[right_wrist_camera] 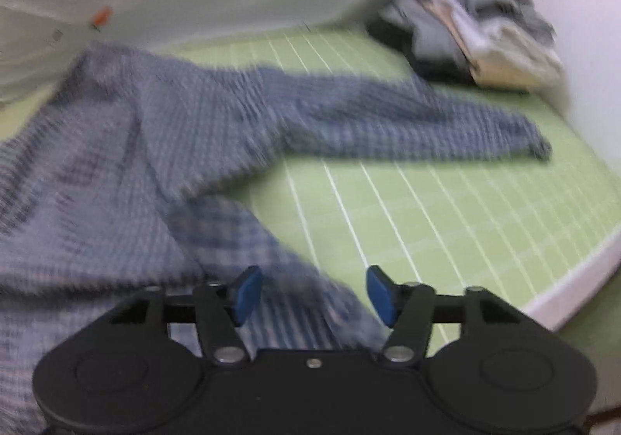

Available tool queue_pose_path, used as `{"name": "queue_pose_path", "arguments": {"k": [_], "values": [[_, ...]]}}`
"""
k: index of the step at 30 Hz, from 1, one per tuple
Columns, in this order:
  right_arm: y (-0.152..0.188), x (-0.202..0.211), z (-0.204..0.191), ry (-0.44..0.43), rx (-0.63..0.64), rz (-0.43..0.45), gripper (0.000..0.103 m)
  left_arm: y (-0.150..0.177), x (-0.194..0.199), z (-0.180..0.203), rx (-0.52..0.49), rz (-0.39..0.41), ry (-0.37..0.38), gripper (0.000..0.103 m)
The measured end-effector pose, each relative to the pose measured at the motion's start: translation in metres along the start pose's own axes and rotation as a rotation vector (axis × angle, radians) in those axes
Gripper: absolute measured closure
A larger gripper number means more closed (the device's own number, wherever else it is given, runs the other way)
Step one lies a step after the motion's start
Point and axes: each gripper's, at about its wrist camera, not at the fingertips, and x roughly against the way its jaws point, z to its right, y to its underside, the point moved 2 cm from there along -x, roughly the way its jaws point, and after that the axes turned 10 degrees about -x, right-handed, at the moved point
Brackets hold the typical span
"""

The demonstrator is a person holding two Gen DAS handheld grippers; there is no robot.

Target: Fold clothes

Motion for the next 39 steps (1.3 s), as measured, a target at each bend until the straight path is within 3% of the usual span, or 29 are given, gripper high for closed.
{"name": "queue_pose_path", "arguments": {"k": [2,3,7,15,20,26,29,35,39], "values": [[-0.016,0.007,-0.014,-0.056,0.019,0.047,0.007,-0.007,-0.002,0.007,-0.008,0.004,0.002,0.027],[-0.024,0.01,-0.021,-0.084,0.028,0.07,0.004,-0.01,-0.004,0.01,-0.011,0.004,0.003,0.027],[-0.058,0.002,-0.045,-0.161,0.08,0.111,0.004,-0.026,-0.013,0.024,-0.032,0.007,0.002,0.027],[-0.112,-0.063,-0.093,-0.2,0.157,0.09,0.004,-0.073,-0.034,0.037,-0.067,0.032,-0.023,0.022],[-0.162,-0.125,-0.124,-0.179,0.148,0.07,0.004,-0.124,-0.061,0.043,-0.061,0.013,-0.027,0.022],[-0.216,-0.204,-0.169,-0.132,0.047,0.033,0.004,-0.189,-0.098,0.056,-0.095,-0.022,-0.039,0.02],[-0.235,-0.243,-0.197,-0.105,0.028,0.012,0.004,-0.228,-0.111,0.063,-0.089,0.0,-0.005,0.02],[-0.248,-0.29,-0.234,-0.124,-0.024,-0.028,0.004,-0.308,-0.126,0.095,-0.094,0.113,0.019,0.017],[-0.232,-0.294,-0.245,-0.126,0.036,-0.05,0.004,-0.338,-0.147,0.124,-0.121,0.121,0.022,0.017]]}}
